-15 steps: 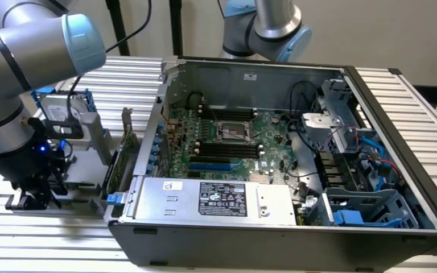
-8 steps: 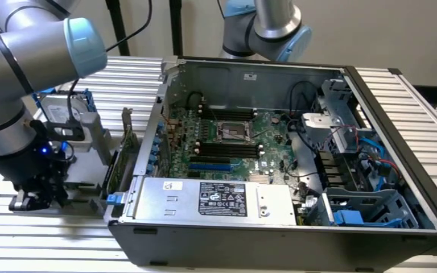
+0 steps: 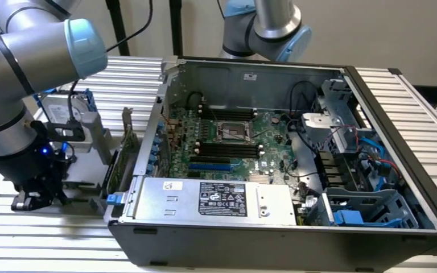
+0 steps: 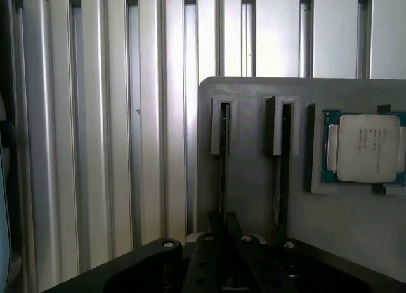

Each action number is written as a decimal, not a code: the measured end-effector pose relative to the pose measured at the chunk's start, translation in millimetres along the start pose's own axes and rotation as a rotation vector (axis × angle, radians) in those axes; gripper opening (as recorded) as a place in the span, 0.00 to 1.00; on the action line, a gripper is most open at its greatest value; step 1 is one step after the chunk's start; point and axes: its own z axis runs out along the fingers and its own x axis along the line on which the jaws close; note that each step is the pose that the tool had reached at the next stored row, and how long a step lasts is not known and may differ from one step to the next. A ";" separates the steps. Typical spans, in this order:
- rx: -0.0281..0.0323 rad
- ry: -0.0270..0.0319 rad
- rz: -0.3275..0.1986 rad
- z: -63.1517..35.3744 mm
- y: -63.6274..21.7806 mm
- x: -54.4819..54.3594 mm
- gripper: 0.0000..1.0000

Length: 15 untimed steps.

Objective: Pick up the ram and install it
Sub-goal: 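Pick up the ram and move it above insertion slot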

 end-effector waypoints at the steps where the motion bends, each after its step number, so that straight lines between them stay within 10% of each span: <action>1: 0.0001 0.0000 0.000 0.0 0.0 0.0 0.14; 15: -0.0009 0.0000 0.000 -20.5 0.1 0.3 0.14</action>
